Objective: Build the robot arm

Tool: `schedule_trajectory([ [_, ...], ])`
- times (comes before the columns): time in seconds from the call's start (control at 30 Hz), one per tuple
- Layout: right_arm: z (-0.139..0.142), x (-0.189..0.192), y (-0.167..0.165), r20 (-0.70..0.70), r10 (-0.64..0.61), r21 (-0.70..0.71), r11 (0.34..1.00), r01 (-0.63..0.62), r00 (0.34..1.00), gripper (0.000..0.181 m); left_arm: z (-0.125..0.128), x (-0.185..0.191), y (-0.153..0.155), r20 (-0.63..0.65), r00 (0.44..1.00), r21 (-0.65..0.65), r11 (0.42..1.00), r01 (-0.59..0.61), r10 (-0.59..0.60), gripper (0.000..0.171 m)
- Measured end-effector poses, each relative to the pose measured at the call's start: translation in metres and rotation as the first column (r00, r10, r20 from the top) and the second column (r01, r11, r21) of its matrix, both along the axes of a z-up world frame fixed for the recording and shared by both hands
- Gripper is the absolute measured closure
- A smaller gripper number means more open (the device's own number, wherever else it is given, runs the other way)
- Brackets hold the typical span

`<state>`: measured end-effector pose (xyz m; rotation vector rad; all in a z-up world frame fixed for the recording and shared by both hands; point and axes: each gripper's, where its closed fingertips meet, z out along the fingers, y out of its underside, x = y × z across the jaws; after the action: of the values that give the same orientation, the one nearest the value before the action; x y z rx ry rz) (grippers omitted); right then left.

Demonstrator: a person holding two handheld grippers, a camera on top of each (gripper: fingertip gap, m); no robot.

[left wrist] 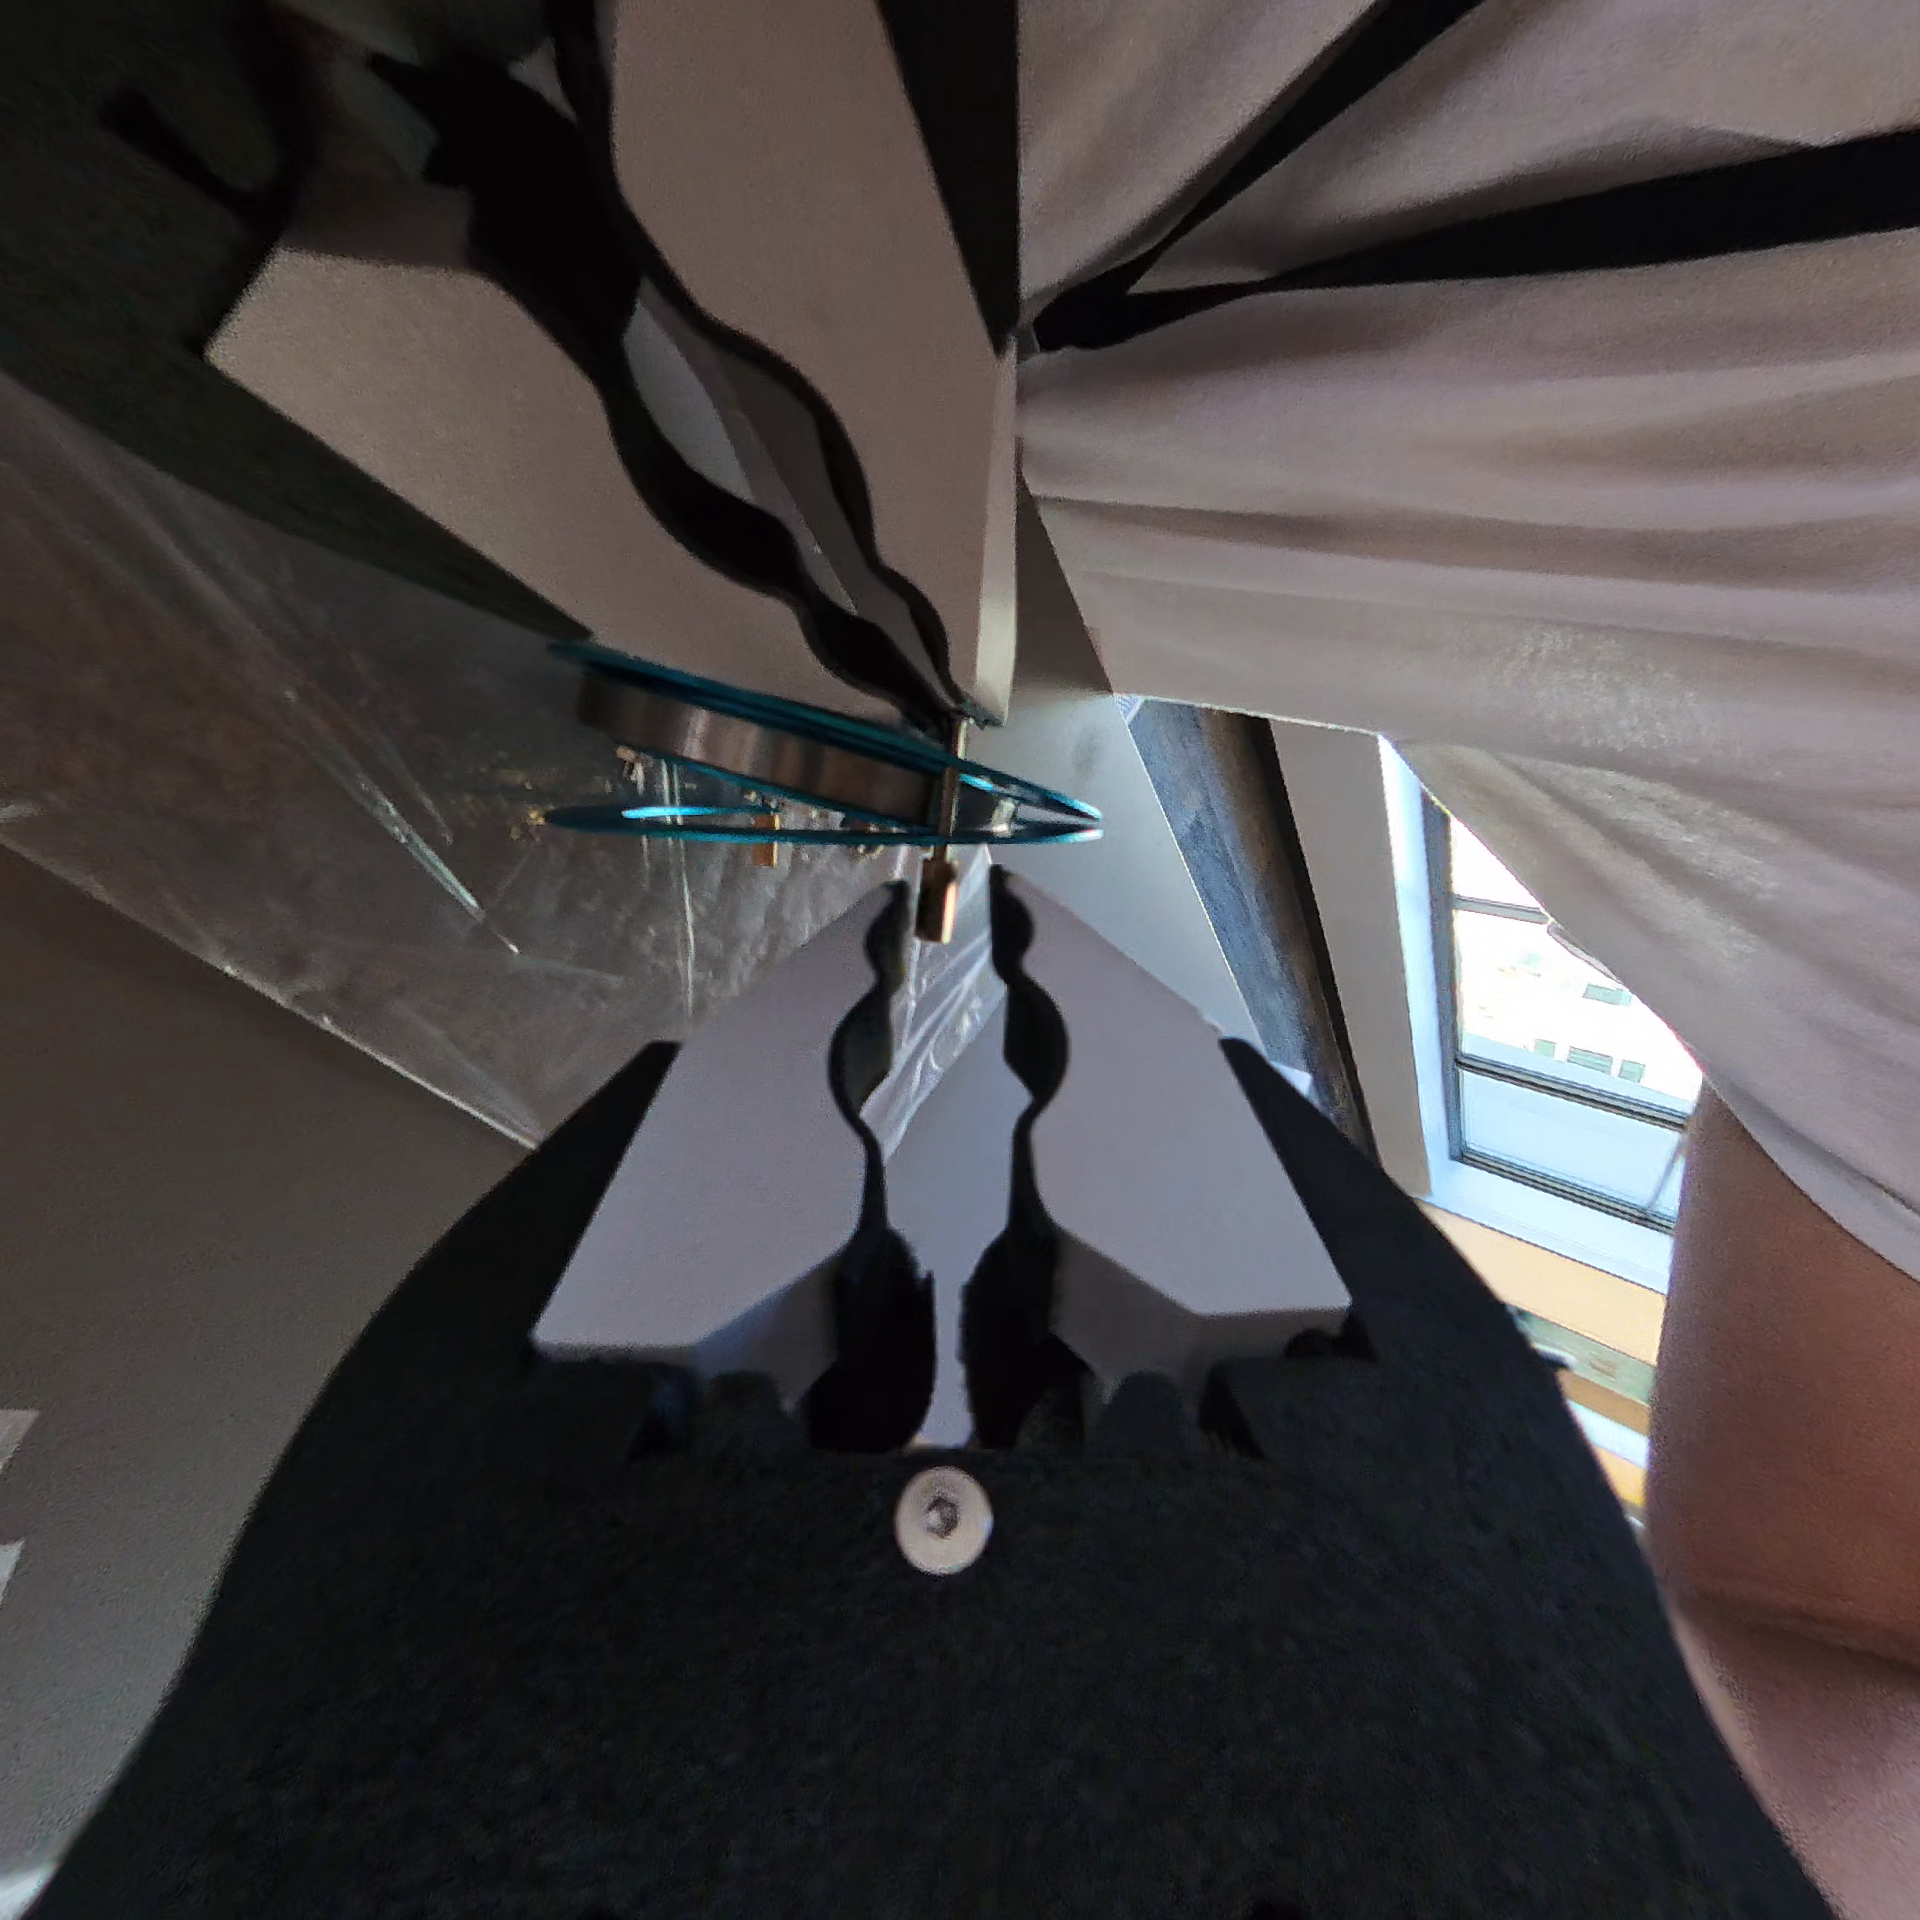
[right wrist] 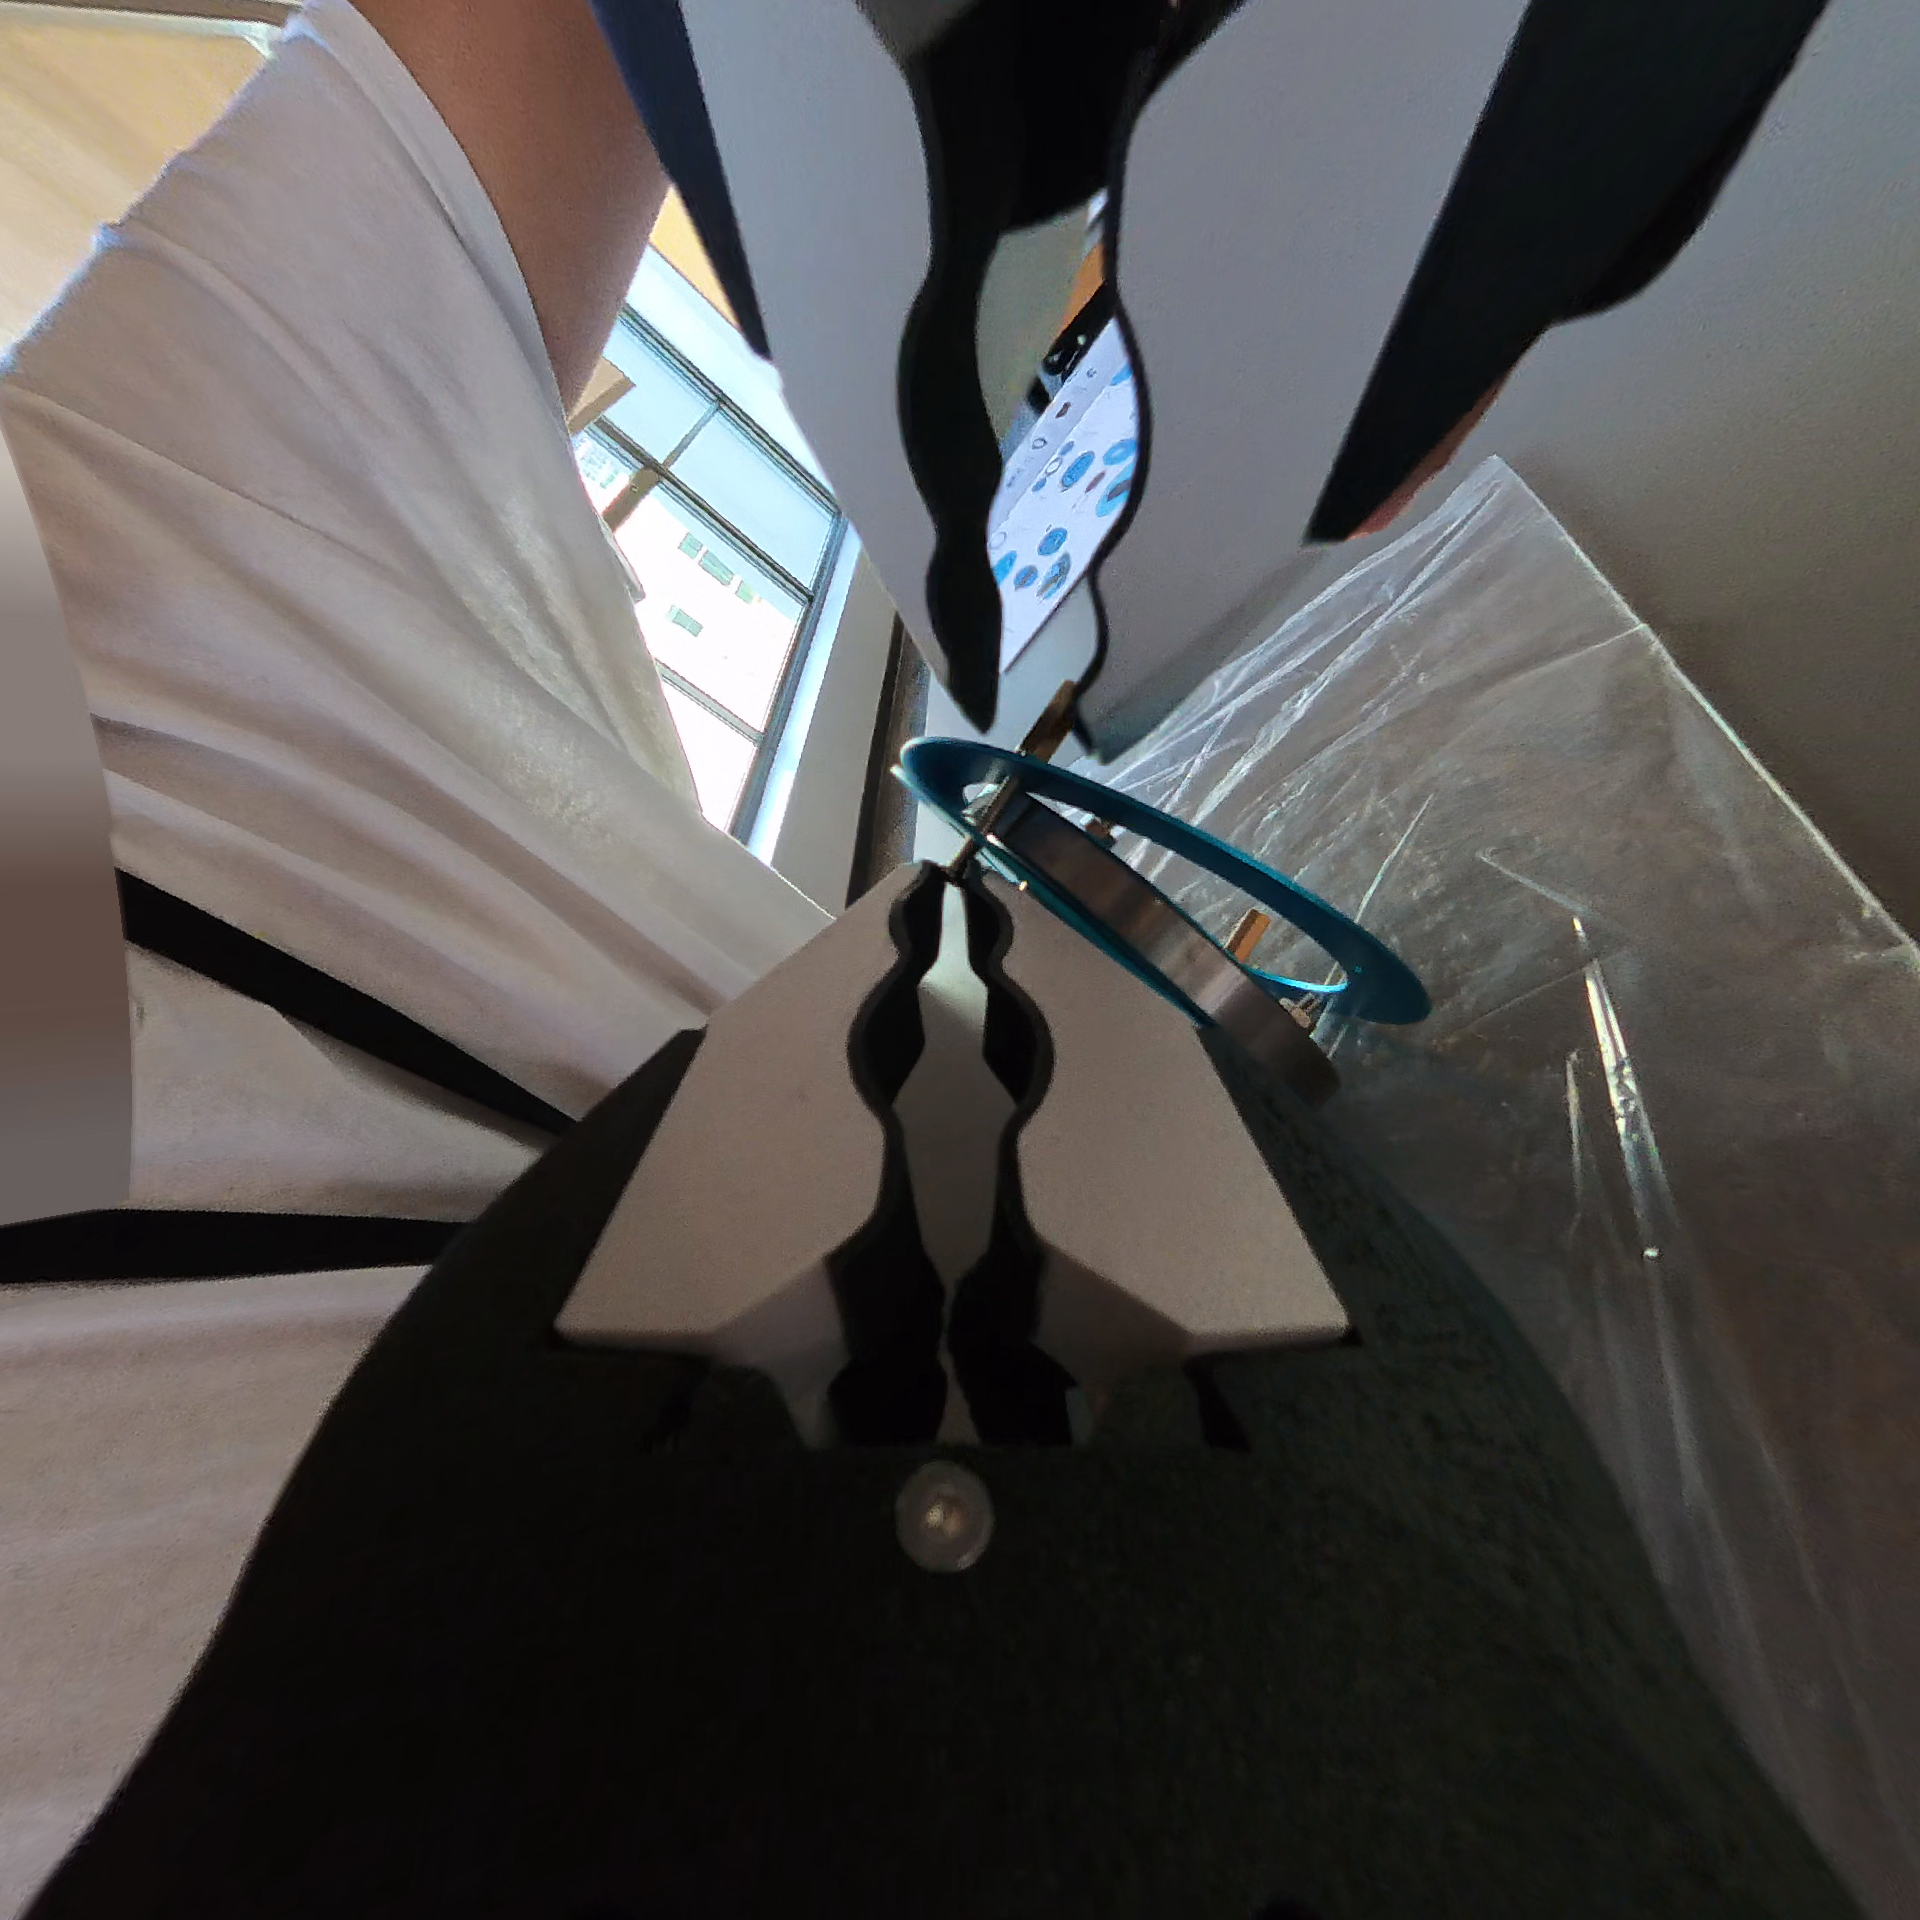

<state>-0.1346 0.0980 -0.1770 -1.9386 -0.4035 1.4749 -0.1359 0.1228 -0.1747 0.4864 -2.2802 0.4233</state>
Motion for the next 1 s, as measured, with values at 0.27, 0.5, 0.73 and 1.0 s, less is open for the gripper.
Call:
schedule_trajectory([
  [0.27, 0.001, 0.001, -0.003, -0.041, 0.018, -0.026, 0.999, -0.019, 0.999, 0.178, -0.005, 0.000, -0.006, 0.255, 0.967, -0.073, 0.997, 0.015, 0.004, 0.166],
  [0.5, 0.001, 0.008, -0.002, -0.110, -0.002, -0.089, 0.996, -0.008, 0.994, 0.178, -0.010, 0.013, -0.004, 0.699, 0.714, 0.061, 0.998, -0.017, -0.030, 0.166],
  [0.73, 0.001, 0.002, -0.004, -0.129, 0.013, -0.095, 0.995, -0.025, 0.992, 0.179, -0.009, 0.017, -0.003, 0.954, 0.189, 0.257, 0.959, -0.116, -0.233, 0.166],
  [1.0, 0.000, -0.001, -0.005, -0.123, 0.013, -0.090, 0.996, -0.024, 0.992, 0.180, -0.004, 0.030, -0.001, 0.715, -0.480, 0.429, 0.861, -0.271, -0.508, 0.165],
])
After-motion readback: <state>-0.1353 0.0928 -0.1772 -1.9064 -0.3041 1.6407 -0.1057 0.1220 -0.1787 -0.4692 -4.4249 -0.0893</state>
